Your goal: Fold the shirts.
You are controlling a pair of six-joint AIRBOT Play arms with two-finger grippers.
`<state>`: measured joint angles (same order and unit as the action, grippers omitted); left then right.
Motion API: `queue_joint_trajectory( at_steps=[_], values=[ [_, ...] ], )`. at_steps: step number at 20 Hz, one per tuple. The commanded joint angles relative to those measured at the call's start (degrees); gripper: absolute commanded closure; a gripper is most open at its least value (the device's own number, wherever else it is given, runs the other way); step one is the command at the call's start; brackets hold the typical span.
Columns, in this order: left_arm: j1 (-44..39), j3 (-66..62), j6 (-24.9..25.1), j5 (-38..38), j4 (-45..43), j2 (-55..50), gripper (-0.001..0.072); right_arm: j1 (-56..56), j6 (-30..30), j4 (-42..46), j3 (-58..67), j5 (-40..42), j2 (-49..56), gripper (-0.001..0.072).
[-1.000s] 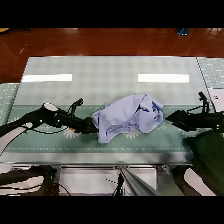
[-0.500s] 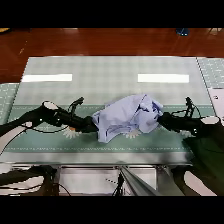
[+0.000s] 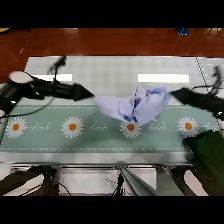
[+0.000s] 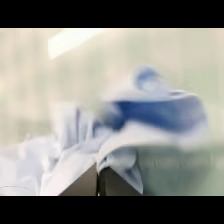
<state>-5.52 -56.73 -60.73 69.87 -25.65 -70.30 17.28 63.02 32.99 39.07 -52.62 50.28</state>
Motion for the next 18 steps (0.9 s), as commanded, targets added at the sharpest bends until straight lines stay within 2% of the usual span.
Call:
queue_joint_trajectory(
  at_steps=[1,3,8,11,14,16,18],
  values=[
    [6.25,-12.94,-2.08,-0.02,0.17,9.79,0.0688,6.93,0.98,0.68,13.99,-3.04,-10.84,0.0679],
    [10.16,-21.0,-3.87,-1.27,0.17,14.27,0.0688,8.72,5.57,1.03,21.16,-0.42,-14.73,0.0678],
    [15.17,-37.77,-5.16,-3.74,-0.68,20.26,0.0688,8.74,11.04,0.96,34.75,0.94,-17.0,0.0679],
    [15.26,-41.42,-8.52,-1.42,-6.93,21.97,0.0688,8.74,14.1,3.43,41.16,2.19,-16.98,0.0678],
    [15.26,-41.38,-15.61,7.76,-21.62,22.69,0.0688,8.74,21.29,16.96,45.66,-2.27,-17.0,0.0678],
    [15.26,-40.48,-18.53,15.23,-31.54,22.53,0.0688,8.74,24.74,29.18,46.45,-10.36,-17.0,0.0679],
    [15.26,-38.23,-18.78,19.63,-36.98,22.53,0.0688,8.74,26.29,38.75,46.45,-20.87,-16.41,0.0678]
  ],
)
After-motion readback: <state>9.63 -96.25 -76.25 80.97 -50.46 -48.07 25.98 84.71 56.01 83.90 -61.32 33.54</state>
